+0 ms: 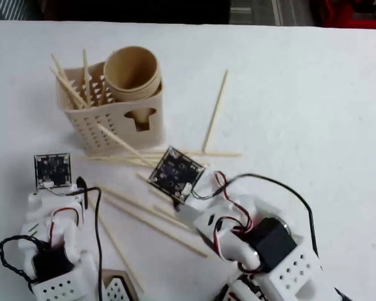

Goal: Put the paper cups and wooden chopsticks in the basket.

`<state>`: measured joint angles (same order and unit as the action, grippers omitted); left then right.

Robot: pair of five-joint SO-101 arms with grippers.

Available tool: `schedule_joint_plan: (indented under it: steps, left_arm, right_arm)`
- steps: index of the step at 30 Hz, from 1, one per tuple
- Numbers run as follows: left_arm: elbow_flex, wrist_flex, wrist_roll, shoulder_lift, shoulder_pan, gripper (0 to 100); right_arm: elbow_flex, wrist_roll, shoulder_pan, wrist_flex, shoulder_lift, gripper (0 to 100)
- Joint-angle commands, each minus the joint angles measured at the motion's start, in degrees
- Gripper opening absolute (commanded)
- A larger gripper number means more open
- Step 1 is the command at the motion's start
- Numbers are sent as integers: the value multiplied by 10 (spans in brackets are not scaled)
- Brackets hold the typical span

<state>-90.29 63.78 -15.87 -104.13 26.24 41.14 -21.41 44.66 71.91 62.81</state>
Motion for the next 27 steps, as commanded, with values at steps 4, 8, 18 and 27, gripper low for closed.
schedule_joint_plan:
  steps: [4,8,18,27]
  left_arm:
    - [4,-12,-5,-6,1,197]
    - [4,-12,-5,-6,1,197]
    - [4,-12,-5,-6,1,198]
    - [4,-13,-5,-6,1,198]
  right_arm:
    - [-113,89,44,-167,-94,17]
    - [-143,124,45,-313,-162,17]
    - [-151,176,44,-694,-325,17]
    - [-152,183,41,-915,-503,18]
